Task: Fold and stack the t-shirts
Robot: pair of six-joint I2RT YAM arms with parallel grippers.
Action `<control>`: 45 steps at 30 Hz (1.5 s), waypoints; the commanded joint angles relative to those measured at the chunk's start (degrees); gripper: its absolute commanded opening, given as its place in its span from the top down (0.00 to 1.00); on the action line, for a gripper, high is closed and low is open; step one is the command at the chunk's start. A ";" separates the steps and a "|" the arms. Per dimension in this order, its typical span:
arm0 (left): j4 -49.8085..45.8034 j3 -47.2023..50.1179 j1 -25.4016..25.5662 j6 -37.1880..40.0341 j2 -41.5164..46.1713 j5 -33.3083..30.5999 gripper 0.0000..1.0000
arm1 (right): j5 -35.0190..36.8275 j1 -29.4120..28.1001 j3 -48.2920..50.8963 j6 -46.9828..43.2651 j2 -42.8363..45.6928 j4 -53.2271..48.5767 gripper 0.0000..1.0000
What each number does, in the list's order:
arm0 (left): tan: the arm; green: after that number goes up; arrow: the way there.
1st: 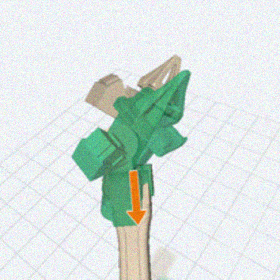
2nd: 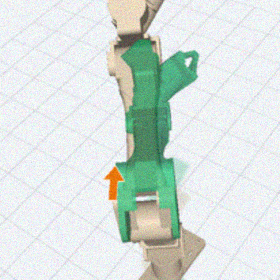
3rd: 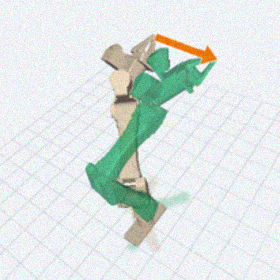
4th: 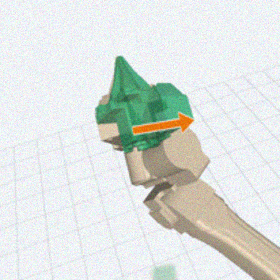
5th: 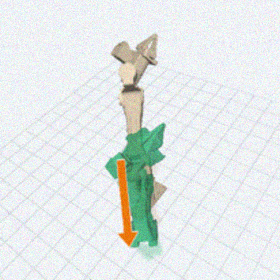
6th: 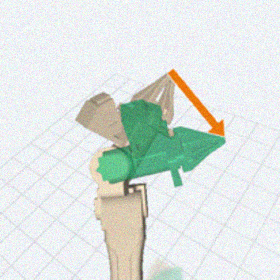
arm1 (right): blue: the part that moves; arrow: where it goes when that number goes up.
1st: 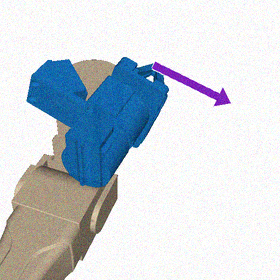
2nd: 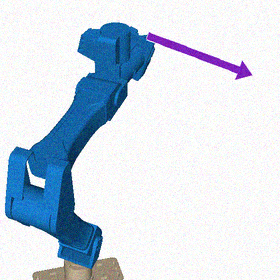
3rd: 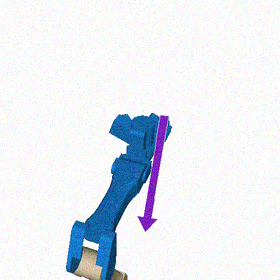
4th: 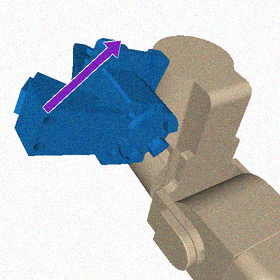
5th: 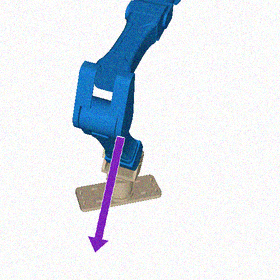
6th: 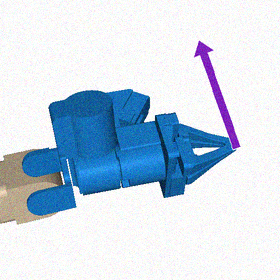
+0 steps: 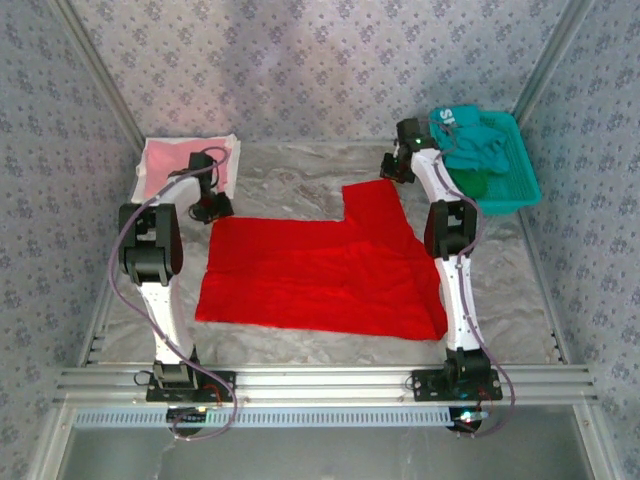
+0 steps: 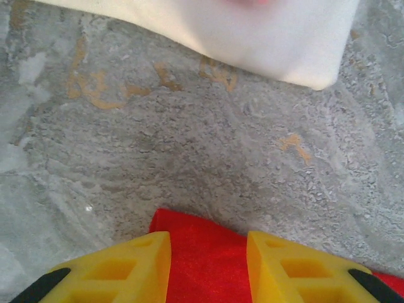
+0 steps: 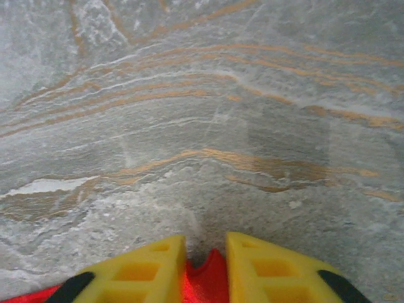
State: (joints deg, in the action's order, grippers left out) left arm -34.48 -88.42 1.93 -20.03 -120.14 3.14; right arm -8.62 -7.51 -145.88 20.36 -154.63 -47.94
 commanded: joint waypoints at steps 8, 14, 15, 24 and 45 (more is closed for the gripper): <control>-2.72 -3.10 -0.69 0.95 -2.24 -4.08 0.47 | -1.22 -0.58 -0.90 0.07 -1.38 0.39 0.61; -1.67 -2.67 -0.44 0.51 -3.76 -1.50 0.57 | -1.48 -0.69 -0.63 1.04 -1.38 1.34 0.64; -1.55 -2.98 -0.37 0.60 -4.04 -1.06 0.62 | -1.57 -0.82 -0.70 1.11 -1.39 1.49 0.66; -0.34 -5.22 -0.43 0.85 -3.41 0.99 0.99 | -3.24 -0.80 2.36 0.03 2.06 4.28 0.89; 7.85 0.62 -0.39 2.05 7.73 -0.46 1.00 | -2.19 -1.76 22.63 -7.61 23.74 20.32 1.00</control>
State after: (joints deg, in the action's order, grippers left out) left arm -28.45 -88.73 1.61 -19.05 -115.66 2.96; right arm -11.35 -9.06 -125.36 14.90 -134.28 -30.24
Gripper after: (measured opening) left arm 0.042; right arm 0.056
